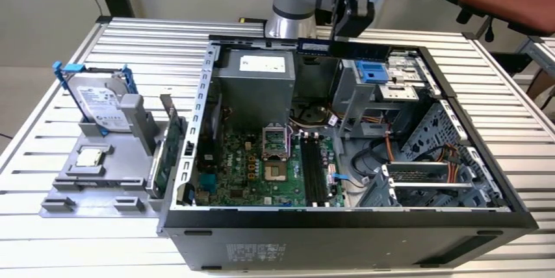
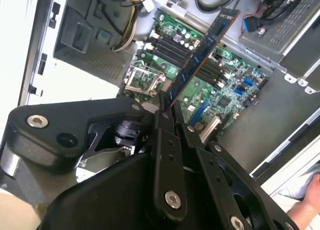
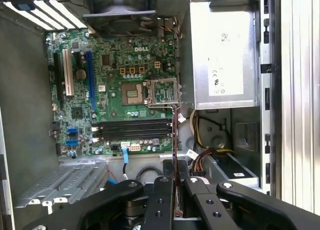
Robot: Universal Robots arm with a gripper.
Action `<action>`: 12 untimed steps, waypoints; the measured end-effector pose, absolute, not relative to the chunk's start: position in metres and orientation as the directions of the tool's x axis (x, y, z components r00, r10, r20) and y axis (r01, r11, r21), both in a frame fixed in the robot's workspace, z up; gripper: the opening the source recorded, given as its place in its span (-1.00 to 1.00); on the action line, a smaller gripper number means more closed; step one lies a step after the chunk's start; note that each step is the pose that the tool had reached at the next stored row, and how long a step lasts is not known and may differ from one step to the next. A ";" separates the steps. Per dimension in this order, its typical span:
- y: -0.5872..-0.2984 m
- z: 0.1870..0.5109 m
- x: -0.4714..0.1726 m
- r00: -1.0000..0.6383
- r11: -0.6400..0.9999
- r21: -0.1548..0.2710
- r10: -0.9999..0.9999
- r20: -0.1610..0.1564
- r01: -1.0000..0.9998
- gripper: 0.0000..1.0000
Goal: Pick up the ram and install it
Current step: 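Pick up the ram and move it above insertion slot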
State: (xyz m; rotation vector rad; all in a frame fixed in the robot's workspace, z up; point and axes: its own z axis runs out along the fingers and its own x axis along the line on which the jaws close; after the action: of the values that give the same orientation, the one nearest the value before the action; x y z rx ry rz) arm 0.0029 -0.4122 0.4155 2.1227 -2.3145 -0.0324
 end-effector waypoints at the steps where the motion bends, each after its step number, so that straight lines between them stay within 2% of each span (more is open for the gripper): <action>1: -0.413 0.416 0.003 -0.086 0.086 0.016 -0.996 -0.013 -0.996 -1.00; 12: -0.421 0.416 0.003 -0.086 0.086 0.017 -0.996 -0.015 -0.996 -1.00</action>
State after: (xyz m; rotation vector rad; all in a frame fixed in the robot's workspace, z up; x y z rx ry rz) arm 0.0030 -0.4208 0.4155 2.1234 -2.3152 -0.0355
